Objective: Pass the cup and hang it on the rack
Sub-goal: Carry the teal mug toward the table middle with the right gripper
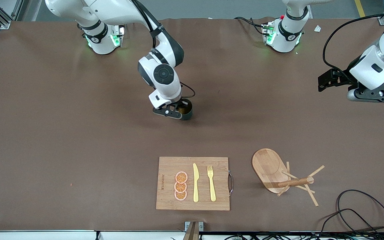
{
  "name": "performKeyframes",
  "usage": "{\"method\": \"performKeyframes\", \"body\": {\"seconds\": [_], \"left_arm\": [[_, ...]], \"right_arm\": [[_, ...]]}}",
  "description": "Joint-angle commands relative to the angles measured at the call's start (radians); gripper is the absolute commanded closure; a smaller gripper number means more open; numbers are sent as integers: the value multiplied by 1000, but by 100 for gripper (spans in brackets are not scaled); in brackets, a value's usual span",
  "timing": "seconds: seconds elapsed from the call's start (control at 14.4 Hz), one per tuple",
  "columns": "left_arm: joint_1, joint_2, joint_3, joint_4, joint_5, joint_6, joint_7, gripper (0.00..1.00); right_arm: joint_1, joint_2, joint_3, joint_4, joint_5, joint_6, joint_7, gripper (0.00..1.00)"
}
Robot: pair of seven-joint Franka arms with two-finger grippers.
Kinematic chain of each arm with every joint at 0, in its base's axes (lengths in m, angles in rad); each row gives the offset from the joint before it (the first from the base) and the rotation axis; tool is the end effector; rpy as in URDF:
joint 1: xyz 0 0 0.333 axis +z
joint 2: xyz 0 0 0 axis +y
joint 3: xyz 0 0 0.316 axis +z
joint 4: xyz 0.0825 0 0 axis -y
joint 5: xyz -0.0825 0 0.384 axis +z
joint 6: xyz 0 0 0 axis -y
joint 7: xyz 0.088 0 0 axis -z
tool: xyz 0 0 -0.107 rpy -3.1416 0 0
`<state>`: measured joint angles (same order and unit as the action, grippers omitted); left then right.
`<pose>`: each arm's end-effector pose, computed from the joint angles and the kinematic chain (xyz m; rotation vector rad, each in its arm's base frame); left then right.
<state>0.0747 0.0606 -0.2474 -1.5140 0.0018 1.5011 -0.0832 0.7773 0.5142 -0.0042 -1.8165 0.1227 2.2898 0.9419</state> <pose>0.5576 -0.0926 0.6123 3.1326 -0.1403 -0.1141 0.4604 0.4533 0.2525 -3.0866 0.3895 0.1458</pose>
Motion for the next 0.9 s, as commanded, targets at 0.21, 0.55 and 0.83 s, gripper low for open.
{"method": "performKeyframes", "body": {"seconds": [0.21, 0.55, 0.83], "left_arm": [[0, 1, -1, 11, -3, -7, -7, 0], [-3, 1, -1, 11, -3, -7, -7, 0], [-4, 1, -1, 11, -3, -7, -7, 0]], "right_arm": [[60, 68, -13, 94, 18, -13, 138, 100], [83, 132, -14, 163, 6, -16, 22, 98], [82, 130, -14, 161, 8, -21, -32, 95]]}}
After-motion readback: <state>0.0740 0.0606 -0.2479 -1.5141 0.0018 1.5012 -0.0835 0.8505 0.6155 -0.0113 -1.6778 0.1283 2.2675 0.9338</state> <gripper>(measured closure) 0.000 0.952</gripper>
